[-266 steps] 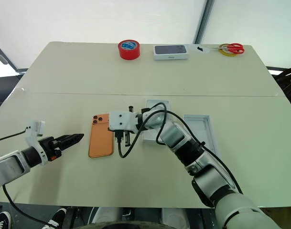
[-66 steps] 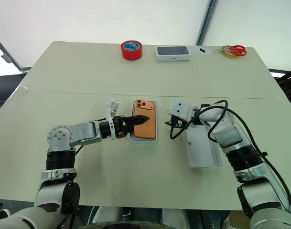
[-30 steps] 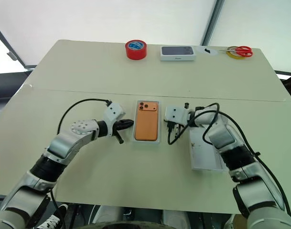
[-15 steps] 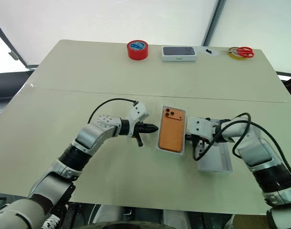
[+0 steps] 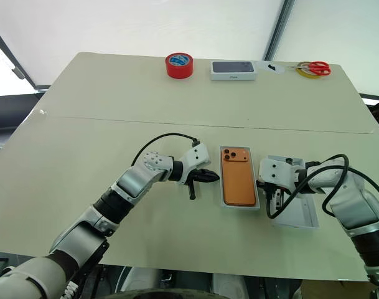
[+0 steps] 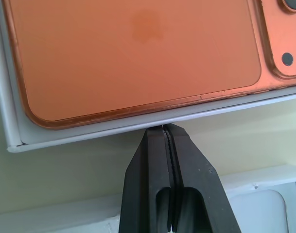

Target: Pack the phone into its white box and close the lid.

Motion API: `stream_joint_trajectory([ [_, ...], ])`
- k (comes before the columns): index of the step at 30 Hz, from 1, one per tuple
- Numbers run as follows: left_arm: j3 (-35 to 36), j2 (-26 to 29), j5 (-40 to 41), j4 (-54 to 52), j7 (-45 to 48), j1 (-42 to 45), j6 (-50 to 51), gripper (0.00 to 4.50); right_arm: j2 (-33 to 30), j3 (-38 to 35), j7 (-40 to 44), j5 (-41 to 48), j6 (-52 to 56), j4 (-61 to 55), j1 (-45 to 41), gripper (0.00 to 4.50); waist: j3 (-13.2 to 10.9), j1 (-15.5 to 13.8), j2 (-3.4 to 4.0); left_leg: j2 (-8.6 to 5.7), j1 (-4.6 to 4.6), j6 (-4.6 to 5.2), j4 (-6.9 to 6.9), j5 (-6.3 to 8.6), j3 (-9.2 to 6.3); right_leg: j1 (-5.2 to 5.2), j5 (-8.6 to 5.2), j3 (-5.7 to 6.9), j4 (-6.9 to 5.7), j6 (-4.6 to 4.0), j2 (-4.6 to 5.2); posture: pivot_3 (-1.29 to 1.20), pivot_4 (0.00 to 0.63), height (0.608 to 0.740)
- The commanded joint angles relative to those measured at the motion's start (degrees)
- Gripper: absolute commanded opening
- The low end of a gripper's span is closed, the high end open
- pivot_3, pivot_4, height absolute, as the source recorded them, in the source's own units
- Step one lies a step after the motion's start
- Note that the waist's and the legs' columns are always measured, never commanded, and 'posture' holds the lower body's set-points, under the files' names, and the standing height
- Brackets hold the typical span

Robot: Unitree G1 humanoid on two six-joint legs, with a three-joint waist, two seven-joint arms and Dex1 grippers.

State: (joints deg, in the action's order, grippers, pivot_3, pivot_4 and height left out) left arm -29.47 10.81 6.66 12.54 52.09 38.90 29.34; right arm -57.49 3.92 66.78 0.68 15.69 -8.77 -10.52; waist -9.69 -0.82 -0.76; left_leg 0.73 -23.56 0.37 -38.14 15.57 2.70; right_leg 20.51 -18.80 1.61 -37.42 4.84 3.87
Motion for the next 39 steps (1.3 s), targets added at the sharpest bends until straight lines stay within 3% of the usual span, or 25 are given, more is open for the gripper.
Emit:
stream_joint_trajectory([
  [1,-1.11,-0.60,-0.90,-1.08,0.71,-1.08,-0.31,0.07,-1.13,-0.98,0.15,0.51,-0.99,-1.22,-0.54,0.00,0.00,0.02,0.00,0.00,0.00,0.00,0.00,0.00,0.00,0.00,0.00,0.00,0.00,0.00,0.00,0.00,0.150,0.740],
  [8,3.76,1.15,0.51,-4.55,-0.45,-2.89,1.38,0.07,-3.48,-2.46,-0.23,-0.75,-4.30,2.55,0.09,0.00,0.00,0.08,0.01,0.00,0.00,0.00,0.00,0.00,0.00,0.00,0.00,0.01,0.00,0.00,0.00,0.00,0.150,0.740],
  [15,11.23,7.20,3.75,-12.86,-0.62,-6.92,2.81,0.07,-6.22,-6.15,-0.60,0.38,-8.20,3.53,3.46,0.00,-0.01,0.21,0.08,0.04,0.01,-0.32,0.02,-0.19,0.00,0.02,0.00,0.01,-0.01,0.00,-0.04,0.00,0.150,0.740],
  [17,13.78,9.86,5.63,-16.02,0.37,-9.51,2.92,0.07,-3.81,-7.06,-1.56,3.83,-1.43,3.68,0.41,0.00,-0.01,0.31,0.10,0.05,0.01,-0.32,0.02,-0.19,0.01,0.02,0.00,0.01,-0.01,0.00,-0.04,0.00,0.150,0.740],
  [18,15.42,11.62,8.85,-17.65,2.82,-10.39,5.83,0.30,-1.84,-7.55,-2.99,5.65,3.12,3.47,-1.69,0.00,-0.02,0.60,0.08,0.05,0.01,-0.32,0.02,-0.19,0.01,0.02,0.00,0.01,-0.02,0.00,-0.04,0.00,0.150,0.740],
  [21,19.69,14.61,12.36,-22.43,4.21,-13.72,4.19,1.42,0.80,-9.39,-5.59,8.10,8.85,0.89,-2.50,0.90,-0.05,0.52,0.18,0.11,0.03,-0.39,0.03,-0.22,-0.01,0.03,0.00,0.01,-0.06,0.00,-0.05,0.00,0.150,0.740],
  [25,23.50,18.63,13.04,-25.27,5.90,-18.28,-2.38,3.51,1.77,-12.70,-9.35,10.42,14.58,-2.47,-2.24,3.00,-0.05,0.08,0.20,0.09,0.02,-0.39,0.12,-0.22,-0.04,0.03,-0.01,0.04,0.01,-0.02,-0.03,0.00,0.150,0.740],
  [27,26.33,20.93,14.08,-26.41,7.88,-21.65,-6.38,4.50,5.21,-14.51,-15.48,12.64,25.58,-5.04,-4.66,4.06,-0.05,0.55,0.19,0.07,0.02,-0.39,0.11,-0.21,-0.02,0.01,0.00,0.03,0.04,-0.02,0.01,0.00,0.150,0.740],
  [39,31.57,25.46,12.93,-21.87,13.59,-28.96,-30.43,4.50,2.97,-21.09,-24.35,15.07,55.06,-26.85,9.70,4.06,-0.03,0.35,0.40,-0.03,0.00,-0.04,0.27,0.02,0.01,0.14,-0.01,0.03,0.07,-0.05,0.23,0.00,0.150,0.740],
])
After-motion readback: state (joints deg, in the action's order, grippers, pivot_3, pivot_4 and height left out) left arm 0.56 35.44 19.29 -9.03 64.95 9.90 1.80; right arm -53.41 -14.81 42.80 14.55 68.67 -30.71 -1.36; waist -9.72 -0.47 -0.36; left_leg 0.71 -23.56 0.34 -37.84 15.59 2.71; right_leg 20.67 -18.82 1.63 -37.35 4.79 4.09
